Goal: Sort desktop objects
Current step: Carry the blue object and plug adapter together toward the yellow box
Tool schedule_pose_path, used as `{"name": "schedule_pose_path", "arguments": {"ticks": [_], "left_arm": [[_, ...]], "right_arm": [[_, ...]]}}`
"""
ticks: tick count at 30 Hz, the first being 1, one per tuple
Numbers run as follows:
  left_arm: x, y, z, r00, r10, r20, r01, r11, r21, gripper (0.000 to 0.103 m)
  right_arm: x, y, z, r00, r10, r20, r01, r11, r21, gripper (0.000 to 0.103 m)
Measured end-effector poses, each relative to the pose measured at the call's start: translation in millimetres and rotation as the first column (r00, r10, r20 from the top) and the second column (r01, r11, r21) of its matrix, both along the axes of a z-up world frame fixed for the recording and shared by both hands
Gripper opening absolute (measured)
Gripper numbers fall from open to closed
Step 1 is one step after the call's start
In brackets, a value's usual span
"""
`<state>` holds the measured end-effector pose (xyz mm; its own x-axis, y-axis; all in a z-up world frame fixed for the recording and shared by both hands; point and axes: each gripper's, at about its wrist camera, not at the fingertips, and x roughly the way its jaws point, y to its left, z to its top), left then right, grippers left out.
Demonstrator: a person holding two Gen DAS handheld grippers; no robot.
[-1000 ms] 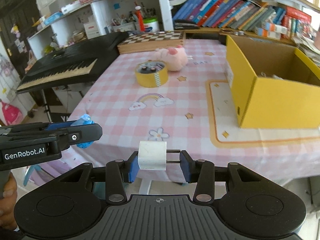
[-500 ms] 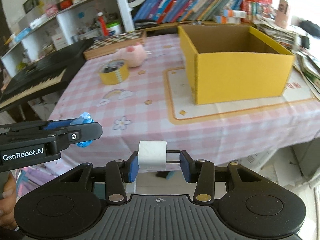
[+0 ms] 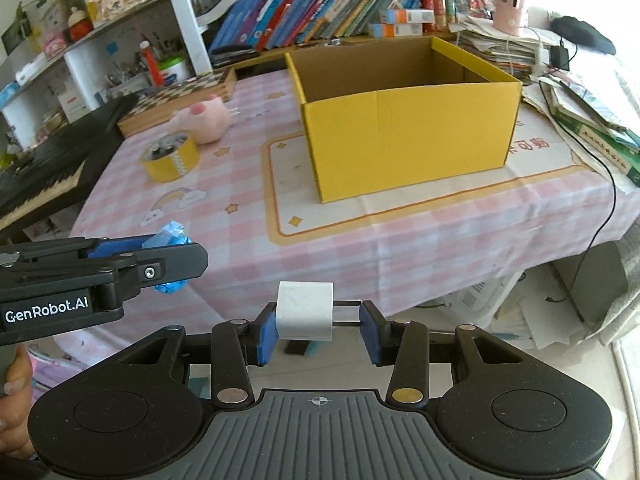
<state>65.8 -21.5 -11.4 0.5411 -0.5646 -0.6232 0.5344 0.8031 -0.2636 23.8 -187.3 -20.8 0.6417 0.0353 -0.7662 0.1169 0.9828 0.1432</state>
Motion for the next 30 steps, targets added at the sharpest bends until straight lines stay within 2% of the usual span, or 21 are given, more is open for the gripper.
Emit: {"name": "schedule_pose_path", "arguments": {"ticks": [30], "left_arm": [[25,-99,-3,0.996,-0.084,-0.019,0.084,0.996,0.012,0.037]], "right_arm": [[17,-89,-5,0.998,-0.043,-0.043,0.044,0.999,0.014,0.043]]}}
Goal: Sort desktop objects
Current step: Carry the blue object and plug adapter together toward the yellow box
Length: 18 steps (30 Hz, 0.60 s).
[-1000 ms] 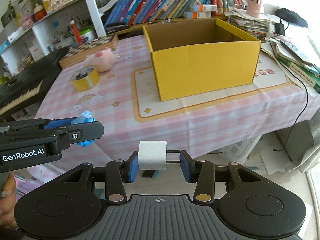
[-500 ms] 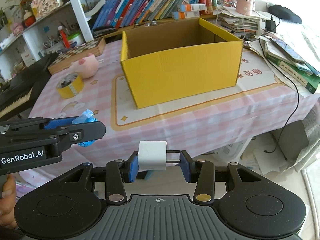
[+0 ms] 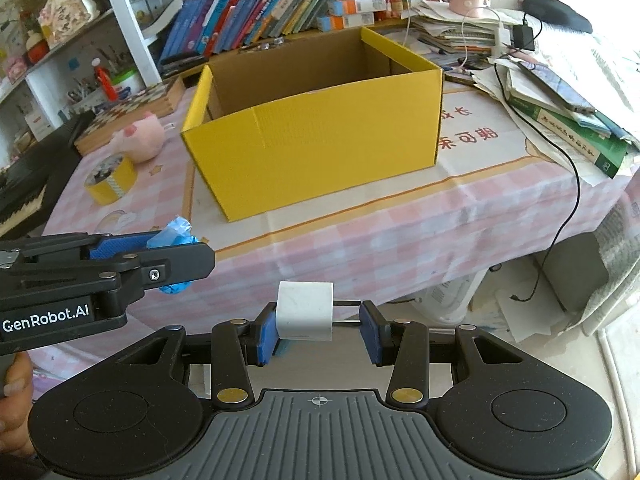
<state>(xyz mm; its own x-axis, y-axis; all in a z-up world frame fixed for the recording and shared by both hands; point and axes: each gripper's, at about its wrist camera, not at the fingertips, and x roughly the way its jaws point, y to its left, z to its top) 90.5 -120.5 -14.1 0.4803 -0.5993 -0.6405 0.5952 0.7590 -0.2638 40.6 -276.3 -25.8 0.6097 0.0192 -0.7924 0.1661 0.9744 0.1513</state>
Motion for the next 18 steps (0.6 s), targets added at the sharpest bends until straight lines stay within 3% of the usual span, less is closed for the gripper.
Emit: {"name": "schedule_pose_path", "arguments": {"ticks": [10,18], "left_arm": [[10,-29,8,0.999,0.011,0.039,-0.011,1.000,-0.007,0.037],[25,-45,32,0.988,0.079,0.130,-0.073,0.996,-0.048,0.036]], "right_arm": [[18,-26,5,0.999,0.039,0.028,-0.038,0.999,-0.014,0.043],[45,-49,30,0.984,0.109,0.140,-0.102,0.993,-0.050,0.043]]}}
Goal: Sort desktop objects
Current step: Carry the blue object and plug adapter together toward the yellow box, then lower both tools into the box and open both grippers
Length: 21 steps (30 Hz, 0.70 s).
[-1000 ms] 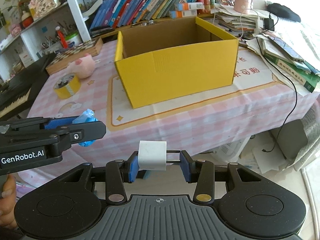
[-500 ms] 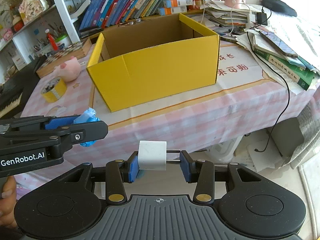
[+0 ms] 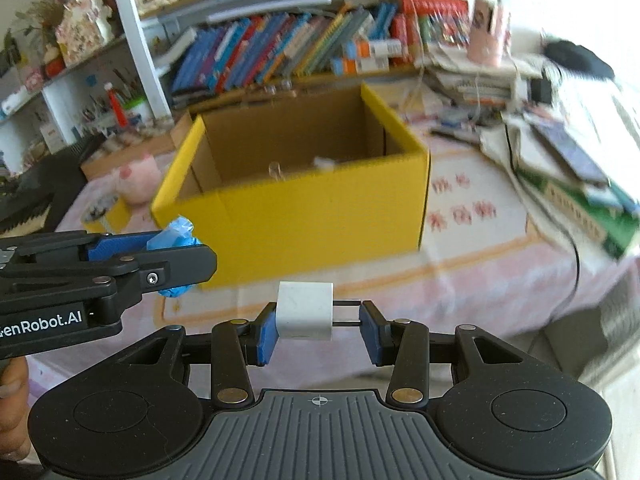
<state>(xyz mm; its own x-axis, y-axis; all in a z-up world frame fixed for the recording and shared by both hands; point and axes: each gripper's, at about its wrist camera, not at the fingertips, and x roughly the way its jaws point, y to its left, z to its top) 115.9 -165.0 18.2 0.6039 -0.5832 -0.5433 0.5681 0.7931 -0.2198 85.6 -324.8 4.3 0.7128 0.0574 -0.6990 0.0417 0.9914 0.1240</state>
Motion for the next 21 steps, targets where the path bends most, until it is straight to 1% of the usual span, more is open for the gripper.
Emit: {"name": "schedule_pose_path", "arguments": {"ticks": [6,10,14,16,19,21], "left_arm": [[20,-4,22,0.995,0.073,0.074,-0.071,0.997,-0.024,0.036],[36,-7,31,0.987,0.113,0.118,-0.113,0.994,-0.010,0.036],[58,-14,33,0.985,0.120,0.122,-0.123,0.992,0.017,0.036],[69,-18,29,0.987,0.109,0.118,-0.115,0.992,0.047,0.036],[88,-26,20,0.992,0.090,0.093,-0.100,0.989,0.105,0.036],[102,-28,14,0.994,0.084,0.063,-0.091,0.988,0.125,0.036]], "right_arm": [[33,-13,25,0.991,0.089,0.098,-0.087,0.996,-0.030,0.043],[59,-16,31,0.978,0.166,0.124,-0.158,0.985,-0.070,0.043],[86,-15,26,0.961,0.256,0.107,-0.243,0.962,-0.122,0.043],[99,-12,22,0.949,0.303,0.088,-0.287,0.945,-0.155,0.043],[120,-9,13,0.932,0.360,0.049,-0.343,0.917,-0.203,0.043],[135,-8,6,0.920,0.392,0.013,-0.379,0.897,-0.228,0.043]]}}
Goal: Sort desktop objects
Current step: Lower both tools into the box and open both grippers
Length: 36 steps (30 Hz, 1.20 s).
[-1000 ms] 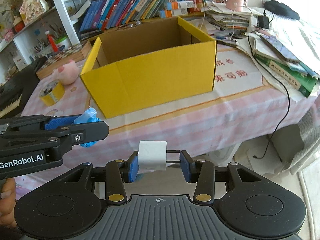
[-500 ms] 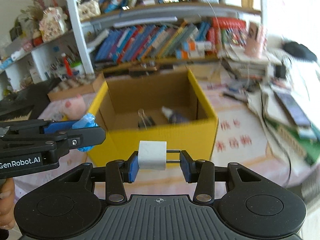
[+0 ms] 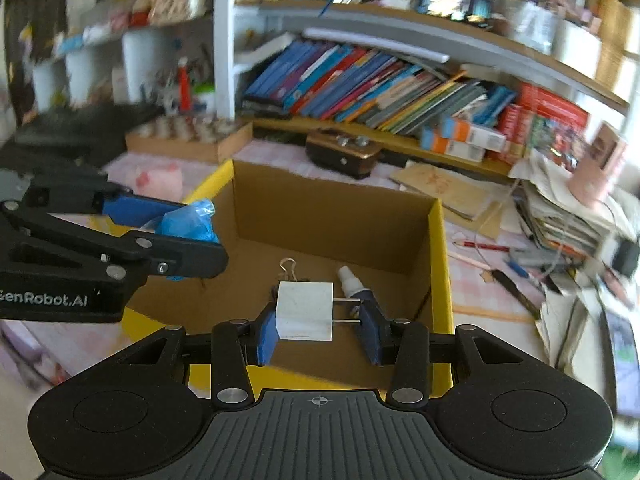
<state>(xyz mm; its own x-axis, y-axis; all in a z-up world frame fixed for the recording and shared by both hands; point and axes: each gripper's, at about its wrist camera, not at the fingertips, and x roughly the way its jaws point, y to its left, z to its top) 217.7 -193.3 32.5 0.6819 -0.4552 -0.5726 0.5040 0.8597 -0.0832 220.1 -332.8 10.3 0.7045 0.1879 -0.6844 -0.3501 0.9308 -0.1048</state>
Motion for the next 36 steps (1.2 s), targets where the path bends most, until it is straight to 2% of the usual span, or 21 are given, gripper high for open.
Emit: {"name": "schedule_pose_path", "arguments": {"ticks": [2,6,9,14,17,23,29,34,35,36], "left_arm": [[12,-2,-7,0.999,0.000,-0.038,0.000,1.000,0.002,0.036],[32,-13,-20,0.997,-0.020,-0.072,0.026,0.996,0.083,0.036],[48,-17,-32,0.987,-0.052,-0.150,0.071,0.990,0.120,0.036],[65,-17,-48,0.972,-0.049,-0.228,0.088,0.983,0.162,0.036],[64,-21,-51,0.972,-0.058,-0.227,0.105,0.974,0.199,0.036],[60,-26,-53,0.975,-0.077,-0.209,0.130,0.959,0.252,0.036],[61,-24,-52,0.976,-0.076,-0.206,0.126,0.961,0.245,0.038],[57,-21,-46,0.981,-0.078,-0.179,0.115,0.971,0.208,0.049],[55,-20,-43,0.983,-0.075,-0.170,0.109,0.974,0.200,0.060],[53,-20,-41,0.984,-0.073,-0.163,0.105,0.975,0.196,0.078]], "right_arm": [[17,2,-7,0.998,0.042,-0.035,-0.044,0.998,-0.036,0.043],[46,8,-20,0.980,0.156,-0.122,-0.170,0.978,-0.122,0.043],[61,13,-27,0.963,0.204,-0.174,-0.233,0.958,-0.168,0.043],[73,21,-40,0.930,0.264,-0.256,-0.316,0.929,-0.191,0.043],[75,26,-49,0.907,0.296,-0.299,-0.363,0.910,-0.202,0.043],[87,18,-59,0.884,0.281,-0.374,-0.350,0.928,-0.129,0.043],[85,20,-56,0.890,0.291,-0.352,-0.355,0.925,-0.135,0.043],[84,13,-51,0.909,0.271,-0.316,-0.323,0.938,-0.126,0.044],[83,9,-49,0.915,0.262,-0.307,-0.309,0.944,-0.113,0.046],[82,5,-45,0.922,0.252,-0.295,-0.292,0.951,-0.099,0.048]]}}
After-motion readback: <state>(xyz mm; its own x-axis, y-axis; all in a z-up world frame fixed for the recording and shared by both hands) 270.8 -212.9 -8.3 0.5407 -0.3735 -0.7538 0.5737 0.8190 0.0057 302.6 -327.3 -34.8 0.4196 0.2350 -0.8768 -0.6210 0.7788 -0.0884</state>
